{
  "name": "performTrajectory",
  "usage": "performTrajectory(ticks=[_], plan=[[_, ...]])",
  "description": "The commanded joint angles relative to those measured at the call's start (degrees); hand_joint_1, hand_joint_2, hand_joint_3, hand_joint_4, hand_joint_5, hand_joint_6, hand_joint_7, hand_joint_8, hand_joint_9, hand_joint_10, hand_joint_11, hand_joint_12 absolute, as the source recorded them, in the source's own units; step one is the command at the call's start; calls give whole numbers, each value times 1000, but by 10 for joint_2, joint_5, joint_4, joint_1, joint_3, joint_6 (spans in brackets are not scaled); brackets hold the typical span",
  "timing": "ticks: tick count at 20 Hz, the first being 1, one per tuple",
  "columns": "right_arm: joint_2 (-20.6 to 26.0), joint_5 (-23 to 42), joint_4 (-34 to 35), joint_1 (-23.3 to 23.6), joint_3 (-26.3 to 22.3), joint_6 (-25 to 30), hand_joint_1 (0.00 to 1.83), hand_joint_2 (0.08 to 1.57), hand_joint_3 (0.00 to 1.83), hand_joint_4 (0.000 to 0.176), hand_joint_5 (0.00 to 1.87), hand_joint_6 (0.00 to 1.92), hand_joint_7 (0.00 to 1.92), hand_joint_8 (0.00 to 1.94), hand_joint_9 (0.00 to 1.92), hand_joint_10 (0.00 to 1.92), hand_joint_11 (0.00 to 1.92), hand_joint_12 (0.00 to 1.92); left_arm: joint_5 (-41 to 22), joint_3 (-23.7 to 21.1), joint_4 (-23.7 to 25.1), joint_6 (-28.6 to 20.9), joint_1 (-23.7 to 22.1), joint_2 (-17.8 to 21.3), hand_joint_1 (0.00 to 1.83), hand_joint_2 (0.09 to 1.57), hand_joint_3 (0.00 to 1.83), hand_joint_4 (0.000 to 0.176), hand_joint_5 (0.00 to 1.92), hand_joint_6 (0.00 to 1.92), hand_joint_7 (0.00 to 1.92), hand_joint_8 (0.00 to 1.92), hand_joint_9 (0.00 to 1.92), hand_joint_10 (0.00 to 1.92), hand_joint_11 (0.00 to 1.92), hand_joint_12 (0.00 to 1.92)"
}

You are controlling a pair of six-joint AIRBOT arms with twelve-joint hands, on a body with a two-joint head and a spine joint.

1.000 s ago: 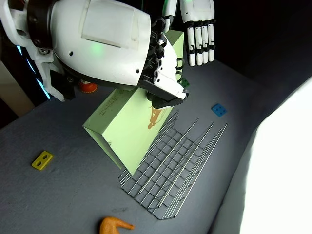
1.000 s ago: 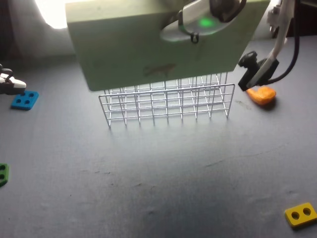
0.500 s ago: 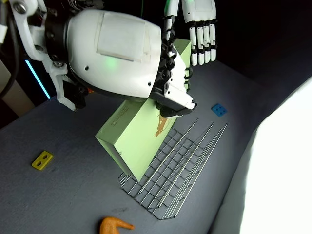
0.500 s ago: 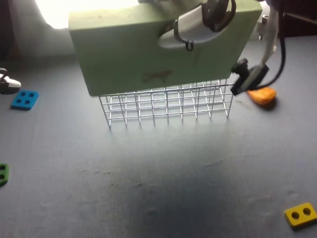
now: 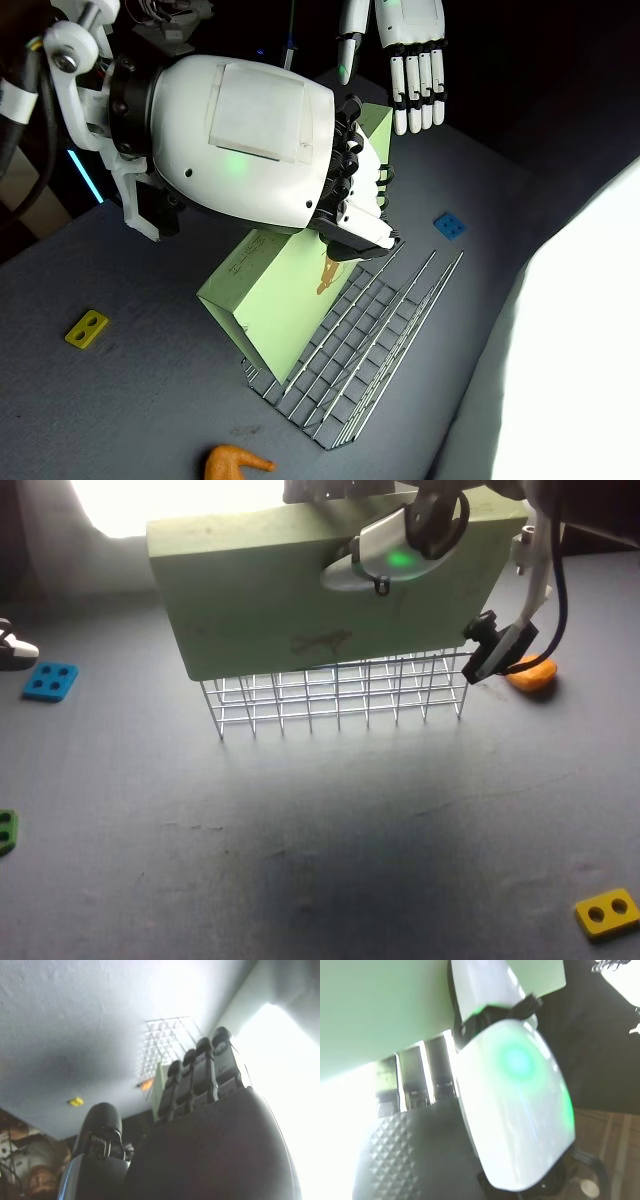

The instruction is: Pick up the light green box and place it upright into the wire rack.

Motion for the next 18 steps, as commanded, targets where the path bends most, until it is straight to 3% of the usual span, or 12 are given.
performTrajectory(ticks=[1,18], plan=[[3,-2,-12,1,2,2,1207,1171,0,0,869,1061,901,1306,728,1376,442,1771,45,0,6,-1,-3,2,11,1388,1,0,0,0,0,0,0,0,0,0],[-17,6,-9,-17,34,34,1206,1183,3,0,826,1114,891,1343,734,1395,470,1769,45,-1,6,-1,-4,2,39,1395,3,0,0,0,0,0,0,0,0,0]])
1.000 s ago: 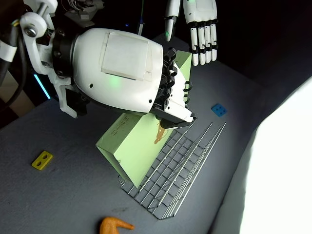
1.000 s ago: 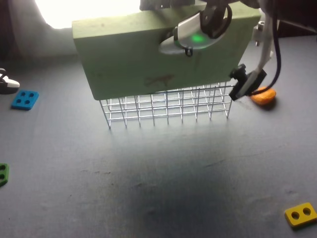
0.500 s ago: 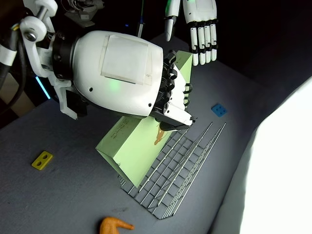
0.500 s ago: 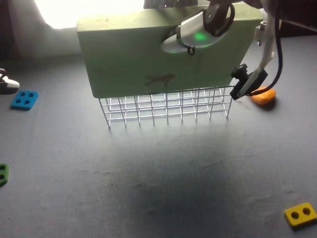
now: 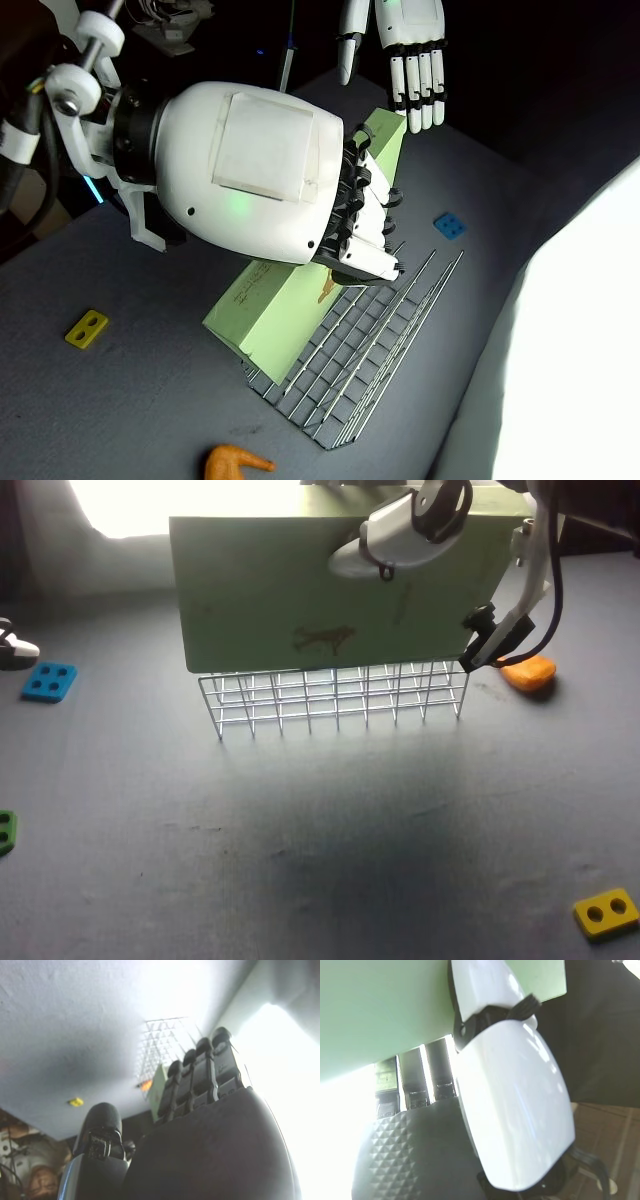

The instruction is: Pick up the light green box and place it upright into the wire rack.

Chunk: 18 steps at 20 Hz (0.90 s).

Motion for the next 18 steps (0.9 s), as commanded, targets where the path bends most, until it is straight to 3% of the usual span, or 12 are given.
performTrajectory(ticks=[1,7,9,13,15,16,18], plan=[[-2,-5,-8,-5,1,-1,1208,1186,2,0,829,1101,880,1367,723,1413,462,1779,45,-1,5,-1,-4,2,22,1397,3,0,0,0,0,0,0,0,0,0],[-9,1,-7,-2,12,4,1209,1185,0,0,820,1116,894,1347,739,1394,479,1782,45,0,5,-1,-4,2,32,1394,0,0,0,0,0,0,0,0,0,0],[-10,1,-6,1,14,4,1219,1178,0,0,869,1022,887,1377,728,1435,470,1833,45,0,5,-1,-4,2,68,1386,0,0,6,1,4,0,0,0,0,0],[-12,4,-4,6,19,15,1218,1172,0,0,849,1066,918,1313,750,1398,468,1796,45,0,5,-1,-4,2,64,1389,0,0,1,0,6,2,0,0,0,0],[-12,3,-4,10,20,16,1219,1158,0,0,905,985,918,1298,742,1370,439,1806,45,0,5,-1,-4,2,55,1387,0,0,4,1,3,1,0,0,0,0],[-12,3,-3,12,20,19,1207,1177,3,0,846,1088,897,1328,742,1383,462,1782,45,0,5,-1,-4,2,33,1392,1,0,12,4,12,4,3,1,0,0],[-12,4,-1,16,22,26,1207,1177,2,0,843,1093,900,1323,746,1380,469,1777,45,0,5,-1,-4,2,29,1392,1,0,12,4,13,3,4,1,0,0]])
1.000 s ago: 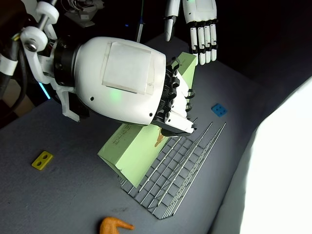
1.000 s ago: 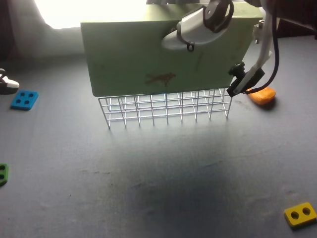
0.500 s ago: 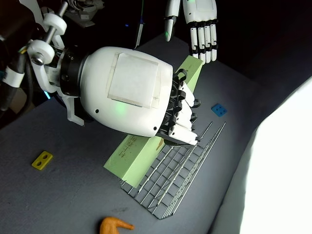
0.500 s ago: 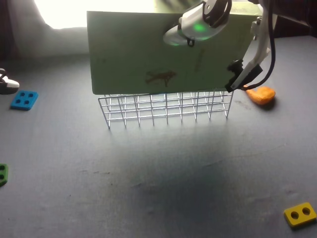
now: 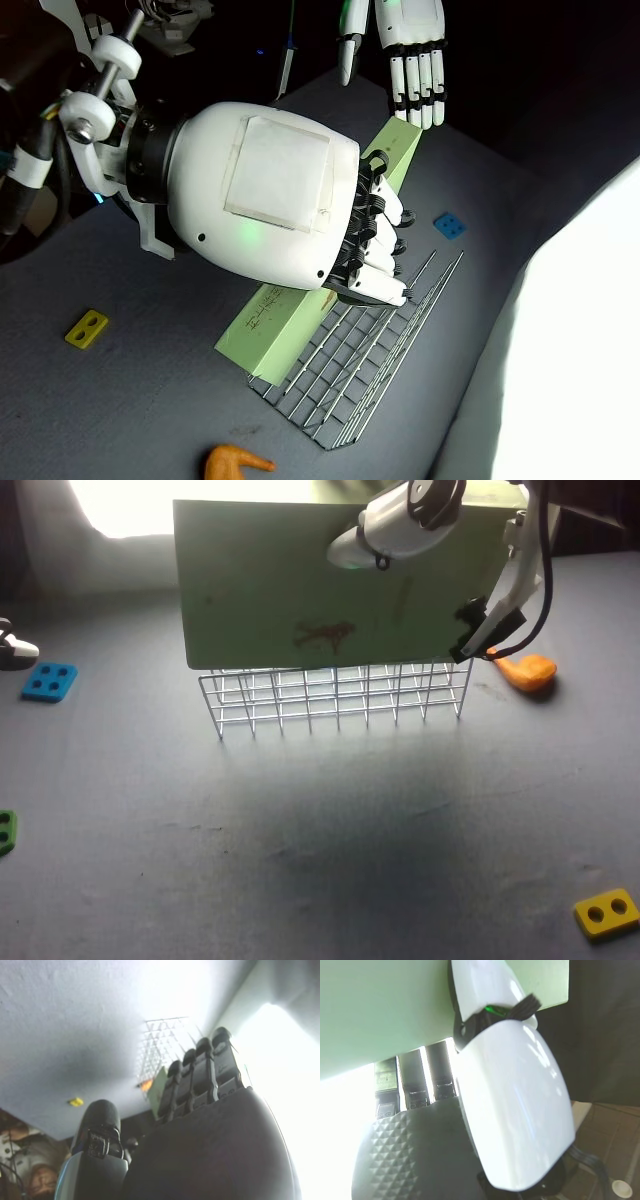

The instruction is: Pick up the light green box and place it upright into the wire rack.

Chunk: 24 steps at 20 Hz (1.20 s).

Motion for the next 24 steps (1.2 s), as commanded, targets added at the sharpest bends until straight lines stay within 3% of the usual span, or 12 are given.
performTrajectory(ticks=[1,4,6,14,15,24], plan=[[0,-5,-12,10,2,7,1217,1174,0,0,854,1056,901,1344,759,1379,512,1746,45,0,5,-1,-4,2,22,1395,2,0,1,0,8,1,0,0,0,0],[-1,7,-27,7,1,11,1209,1174,0,0,864,1066,893,1333,753,1392,495,1757,45,0,5,-1,-4,2,3,1397,3,0,0,0,1,0,0,0,0,0],[-1,38,-109,7,2,69,1208,1180,2,0,854,1071,878,1364,737,1409,482,1759,45,1,5,-1,-4,2,0,1398,3,0,0,0,0,0,0,0,0,0],[-1,27,-114,-7,1,98,1210,1180,1,0,855,1063,882,1366,743,1416,487,1765,45,3,5,-1,-5,2,0,1397,2,0,0,0,0,0,0,0,0,0],[-1,27,-115,-7,1,98,1226,1150,0,0,948,917,912,1313,738,1405,500,1766,45,3,5,-1,-5,2,50,1400,2,0,15,5,0,0,0,0,0,0],[-18,34,-126,-25,17,98,1231,1132,0,0,972,897,941,1255,752,1402,499,1768,45,4,5,-1,-5,2,32,1406,3,0,1,0,0,0,0,0,0,0]])
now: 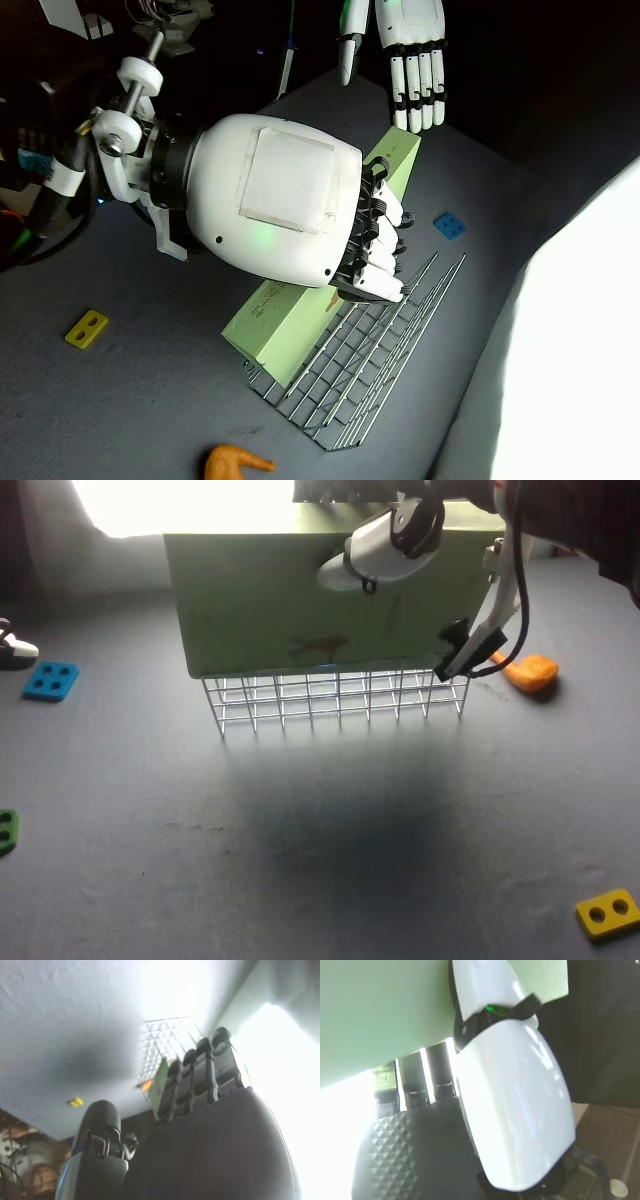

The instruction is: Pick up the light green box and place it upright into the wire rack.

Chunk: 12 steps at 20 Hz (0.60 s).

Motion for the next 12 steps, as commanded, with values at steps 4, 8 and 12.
performTrajectory(ticks=[4,8,12], plan=[[-10,19,-22,-18,17,4,1226,1129,0,0,971,916,953,1218,776,1372,484,1764,45,1,5,-1,-5,2,64,1401,0,0,36,11,0,0,0,0,0,0],[-18,16,-23,-39,24,4,1225,1124,0,0,967,933,972,1174,799,1342,526,1758,45,1,5,-1,-6,2,50,1406,2,0,37,8,0,0,0,0,0,0],[-21,15,-24,-48,26,2,1222,1131,2,0,946,961,960,1201,789,1349,514,1770,45,1,5,-1,-6,2,35,1403,0,0,35,5,0,0,0,0,0,0]])
